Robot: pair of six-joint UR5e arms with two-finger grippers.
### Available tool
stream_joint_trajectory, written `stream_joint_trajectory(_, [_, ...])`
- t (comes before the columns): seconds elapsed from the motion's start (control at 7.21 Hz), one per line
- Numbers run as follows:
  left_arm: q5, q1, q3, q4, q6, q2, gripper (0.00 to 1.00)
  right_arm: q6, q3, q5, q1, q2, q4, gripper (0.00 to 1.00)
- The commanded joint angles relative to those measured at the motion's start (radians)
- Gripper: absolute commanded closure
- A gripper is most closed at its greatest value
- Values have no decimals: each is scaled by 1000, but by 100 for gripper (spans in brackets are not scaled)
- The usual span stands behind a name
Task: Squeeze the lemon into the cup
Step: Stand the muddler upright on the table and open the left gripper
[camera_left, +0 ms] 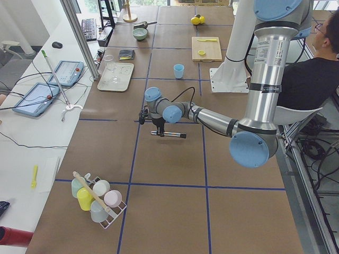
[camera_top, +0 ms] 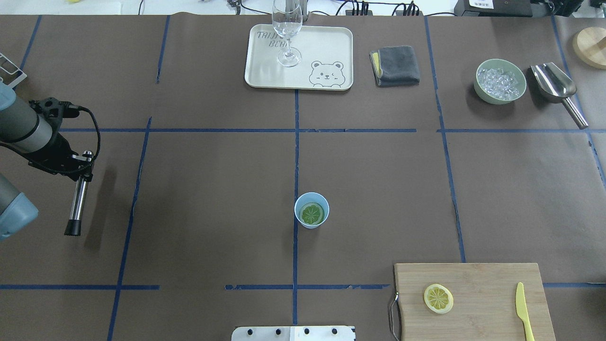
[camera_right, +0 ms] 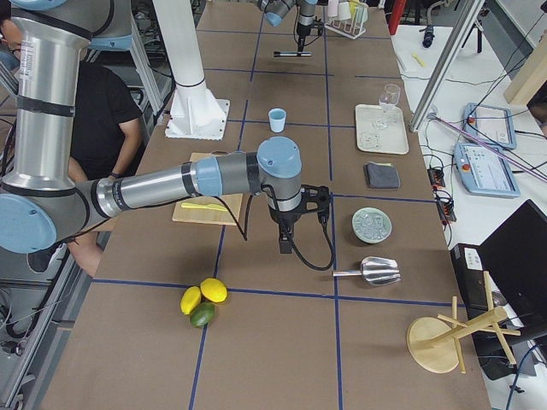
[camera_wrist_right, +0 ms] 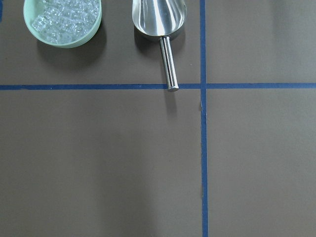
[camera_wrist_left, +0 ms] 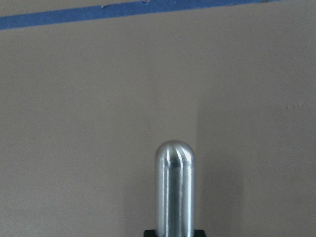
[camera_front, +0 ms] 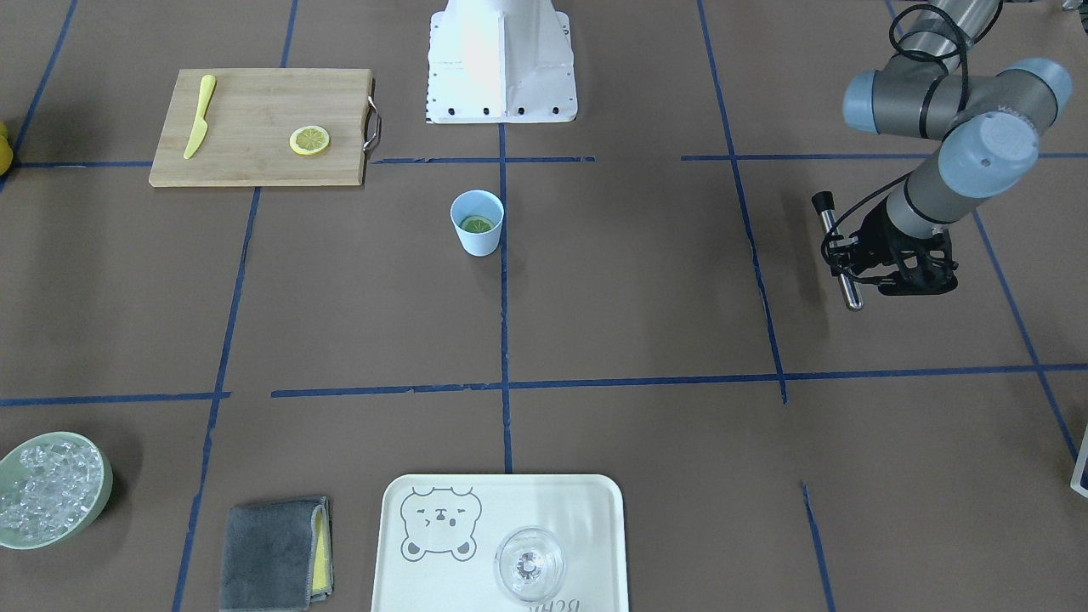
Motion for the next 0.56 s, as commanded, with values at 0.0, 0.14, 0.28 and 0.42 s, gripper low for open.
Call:
stream_joint_trajectory(0.0, [1, 2, 11, -4, -49, -20, 100, 0, 3, 1, 0, 1, 0, 0])
stream_joint_trajectory(0.14, [3, 2, 12, -7, -45, -19, 100, 0, 4, 1, 0, 0, 0, 0])
stream_joint_trajectory(0.28, [3, 2, 14, -11, -43, -14, 100, 0, 3, 1, 0, 0, 0, 0])
stream_joint_trajectory(0.42, [3, 4, 14, -14, -42, -13, 100, 0, 4, 1, 0, 0, 0, 0])
